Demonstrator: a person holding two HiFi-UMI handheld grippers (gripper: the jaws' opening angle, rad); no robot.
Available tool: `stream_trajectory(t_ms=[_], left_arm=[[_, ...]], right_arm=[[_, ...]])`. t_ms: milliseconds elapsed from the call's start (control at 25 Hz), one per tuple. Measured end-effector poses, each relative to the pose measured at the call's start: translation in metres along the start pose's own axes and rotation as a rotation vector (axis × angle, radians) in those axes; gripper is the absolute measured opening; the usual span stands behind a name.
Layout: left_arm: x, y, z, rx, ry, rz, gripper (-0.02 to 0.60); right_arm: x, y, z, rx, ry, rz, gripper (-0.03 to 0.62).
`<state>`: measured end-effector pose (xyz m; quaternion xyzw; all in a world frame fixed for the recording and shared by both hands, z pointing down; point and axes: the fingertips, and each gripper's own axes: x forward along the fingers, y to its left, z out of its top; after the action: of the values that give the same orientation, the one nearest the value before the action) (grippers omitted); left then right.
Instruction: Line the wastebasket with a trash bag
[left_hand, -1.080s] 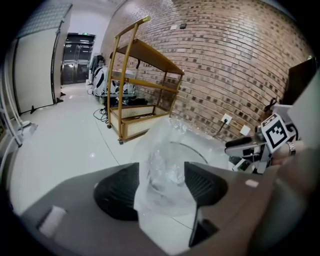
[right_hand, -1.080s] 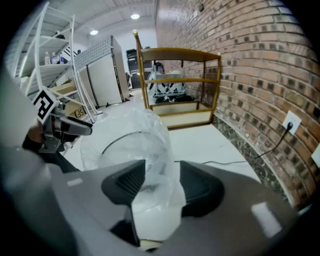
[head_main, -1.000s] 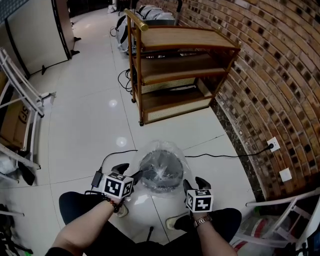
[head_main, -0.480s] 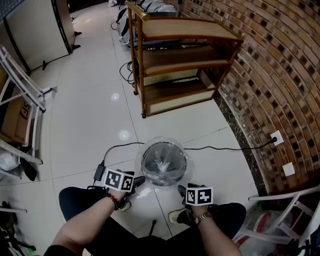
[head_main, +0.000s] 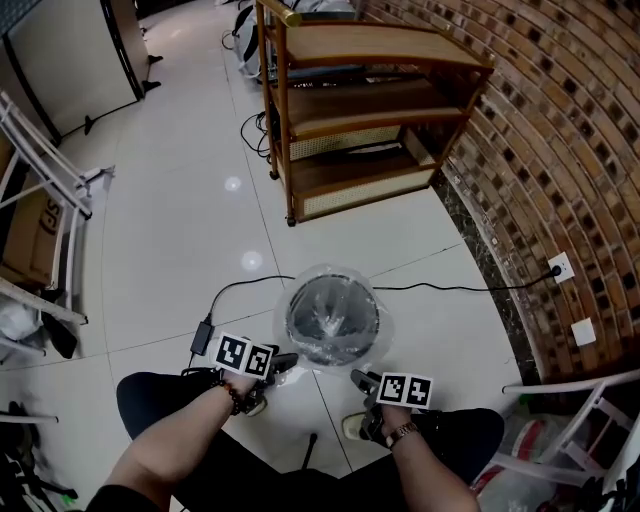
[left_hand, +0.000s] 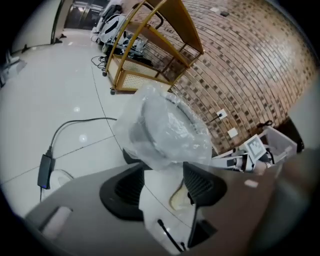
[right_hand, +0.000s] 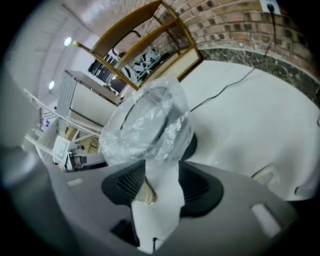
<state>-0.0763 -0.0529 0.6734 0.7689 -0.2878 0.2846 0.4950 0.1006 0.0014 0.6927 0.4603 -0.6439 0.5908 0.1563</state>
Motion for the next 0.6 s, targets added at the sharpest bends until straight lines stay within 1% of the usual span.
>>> stream_trajectory(t_ms=[40,80,160,240,440,600], left_arm=[[0.000,-0.001,0.001,-0.016,-0.006,-0.015,0.226],[0.001,-0.001,0.002,-0.026,-0.009,-0.024,0.163],[0.000,-0.003,0.000,-0.027,0.002,-0.034,0.005],[-0.002,-0.005,-0.007,-0.014,0.027,-0.043,0.002],[-0.002,-0.003,-0.023,0.010,0.087,-0.031,0.003],[-0.002,0.001,-0.029,0.028,0.127,-0.003,0.002]], right_arm=[[0.002,0.002,0.001,0.035,-0.012,0.030,0.206],[0.003,0.004,0.002,0.060,-0.020,0.052,0.195],[0.004,0.006,0.001,0.064,-0.023,0.062,0.048],[0.003,0.009,-0.003,0.030,-0.011,0.045,0.003],[0.002,0.010,-0.018,-0.004,0.037,0.022,0.003],[0.002,0.012,-0.029,-0.029,0.072,0.010,0.003]])
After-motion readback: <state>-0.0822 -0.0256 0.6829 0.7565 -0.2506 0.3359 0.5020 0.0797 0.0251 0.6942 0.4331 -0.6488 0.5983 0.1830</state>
